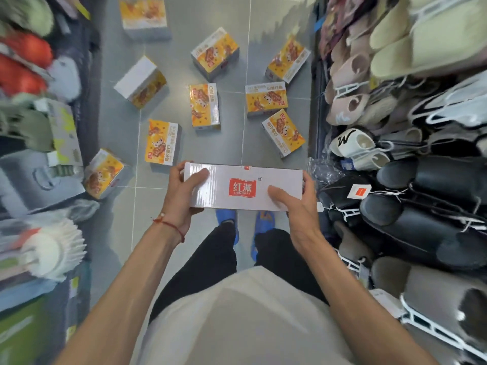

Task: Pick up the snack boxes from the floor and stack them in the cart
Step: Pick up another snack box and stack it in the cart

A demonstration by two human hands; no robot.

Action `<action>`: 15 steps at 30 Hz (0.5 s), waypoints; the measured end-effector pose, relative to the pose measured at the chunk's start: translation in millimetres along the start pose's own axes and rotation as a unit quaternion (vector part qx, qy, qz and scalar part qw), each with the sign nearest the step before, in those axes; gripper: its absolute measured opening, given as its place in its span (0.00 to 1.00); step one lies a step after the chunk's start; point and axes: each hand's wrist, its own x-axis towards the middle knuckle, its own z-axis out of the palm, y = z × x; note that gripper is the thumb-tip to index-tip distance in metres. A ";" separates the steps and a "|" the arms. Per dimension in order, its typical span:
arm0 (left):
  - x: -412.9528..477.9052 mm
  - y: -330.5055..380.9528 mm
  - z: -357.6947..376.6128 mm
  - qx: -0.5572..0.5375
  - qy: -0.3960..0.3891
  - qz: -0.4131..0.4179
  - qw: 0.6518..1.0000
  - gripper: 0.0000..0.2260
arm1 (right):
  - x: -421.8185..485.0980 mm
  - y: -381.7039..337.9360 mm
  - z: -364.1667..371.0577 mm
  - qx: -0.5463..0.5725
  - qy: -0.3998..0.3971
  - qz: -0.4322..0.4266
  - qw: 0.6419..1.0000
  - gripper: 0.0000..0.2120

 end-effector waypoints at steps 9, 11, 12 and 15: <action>-79.9 -25.6 -11.6 -0.025 0.133 0.073 0.988 0.18 | -20.4 -23.6 3.5 -0.064 -0.108 -0.076 0.989 0.27; -99.2 -40.2 -11.7 -0.052 0.170 0.085 0.980 0.18 | -24.2 -21.6 1.3 -0.087 -0.152 -0.091 0.980 0.28; -108.7 -48.3 -12.2 -0.065 0.190 0.089 0.976 0.18 | -25.9 -19.9 0.5 -0.099 -0.172 -0.097 0.975 0.29; -135.3 -72.6 -9.7 -0.090 0.232 0.092 0.964 0.18 | -32.1 -13.7 -3.0 -0.129 -0.217 -0.107 0.962 0.27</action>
